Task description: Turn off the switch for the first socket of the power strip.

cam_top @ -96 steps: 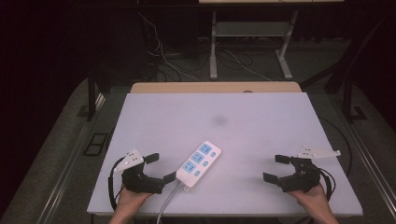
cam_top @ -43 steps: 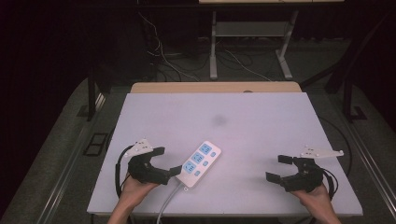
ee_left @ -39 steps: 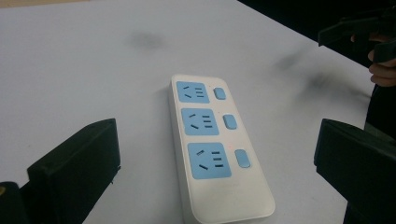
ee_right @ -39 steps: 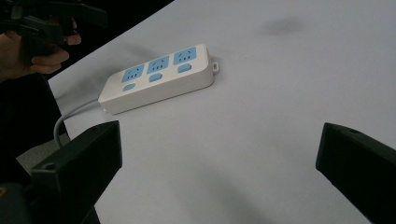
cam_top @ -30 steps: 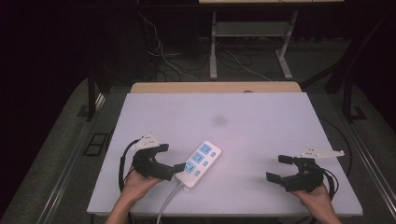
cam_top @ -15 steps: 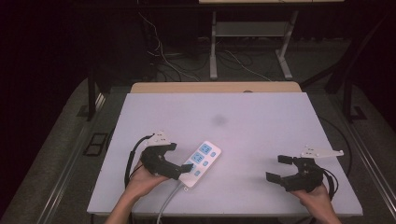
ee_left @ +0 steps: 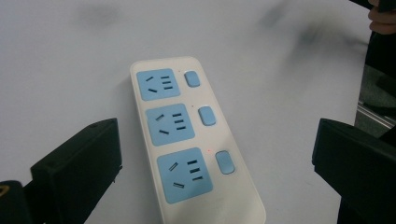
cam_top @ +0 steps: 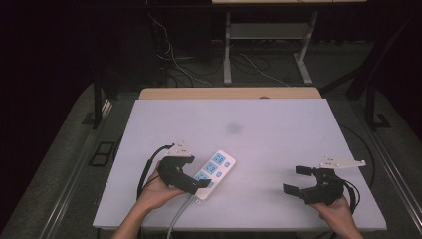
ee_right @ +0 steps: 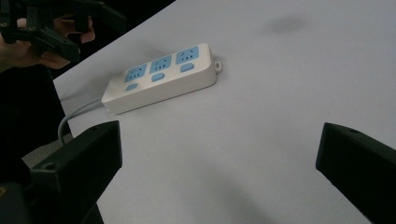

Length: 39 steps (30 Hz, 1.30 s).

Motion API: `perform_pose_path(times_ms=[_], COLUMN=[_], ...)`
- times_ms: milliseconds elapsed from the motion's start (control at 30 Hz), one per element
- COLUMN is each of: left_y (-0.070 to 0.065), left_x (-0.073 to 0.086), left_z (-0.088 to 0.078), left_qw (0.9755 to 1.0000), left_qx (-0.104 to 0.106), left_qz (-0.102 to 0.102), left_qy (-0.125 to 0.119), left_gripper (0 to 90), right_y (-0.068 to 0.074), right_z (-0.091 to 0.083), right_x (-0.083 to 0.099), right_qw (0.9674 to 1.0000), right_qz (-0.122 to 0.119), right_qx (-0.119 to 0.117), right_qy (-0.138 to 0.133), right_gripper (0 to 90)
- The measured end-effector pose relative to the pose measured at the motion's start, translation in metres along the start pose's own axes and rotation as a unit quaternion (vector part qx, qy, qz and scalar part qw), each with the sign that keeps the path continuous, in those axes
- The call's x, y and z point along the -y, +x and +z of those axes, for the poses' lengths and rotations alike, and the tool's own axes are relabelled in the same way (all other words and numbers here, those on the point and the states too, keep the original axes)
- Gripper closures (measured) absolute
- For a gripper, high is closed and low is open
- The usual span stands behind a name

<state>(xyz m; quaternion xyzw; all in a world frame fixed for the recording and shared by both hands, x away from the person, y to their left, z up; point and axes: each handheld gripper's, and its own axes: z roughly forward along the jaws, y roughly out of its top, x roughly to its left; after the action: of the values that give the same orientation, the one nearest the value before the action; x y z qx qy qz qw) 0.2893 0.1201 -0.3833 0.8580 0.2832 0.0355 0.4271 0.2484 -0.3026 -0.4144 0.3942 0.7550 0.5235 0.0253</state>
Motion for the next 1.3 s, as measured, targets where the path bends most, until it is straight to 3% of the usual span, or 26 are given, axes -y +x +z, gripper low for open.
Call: perform_pose_path(times_ms=[400, 900, 1067, 1300], left_y=[-0.009, -0.013, -0.014, -0.013], left_x=[-0.012, -0.017, -0.02, -0.024], left_z=[0.011, 0.024, 0.029, 0.034], left_qw=[0.9988, 0.9944, 0.9905, 0.9856], left_qx=[0.025, 0.056, 0.063, 0.07], left_qz=[0.027, 0.051, 0.063, 0.079], left_qy=[0.033, 0.074, 0.104, 0.132], left_gripper=[2.1, 13.5, 16.6, 29.4], right_y=[-0.001, -0.001, -0.001, 0.0], right_z=[0.001, 0.003, 0.004, 0.004], right_x=[0.001, 0.001, 0.001, 0.001], right_qw=[1.0, 0.9999, 0.9999, 0.9998], right_qz=[0.003, 0.001, 0.001, 0.0], right_qx=[-0.008, -0.011, -0.013, -0.015], right_qy=[-0.001, 0.005, 0.01, 0.014], right_gripper=[0.2, 0.3, 0.2, 0.3])
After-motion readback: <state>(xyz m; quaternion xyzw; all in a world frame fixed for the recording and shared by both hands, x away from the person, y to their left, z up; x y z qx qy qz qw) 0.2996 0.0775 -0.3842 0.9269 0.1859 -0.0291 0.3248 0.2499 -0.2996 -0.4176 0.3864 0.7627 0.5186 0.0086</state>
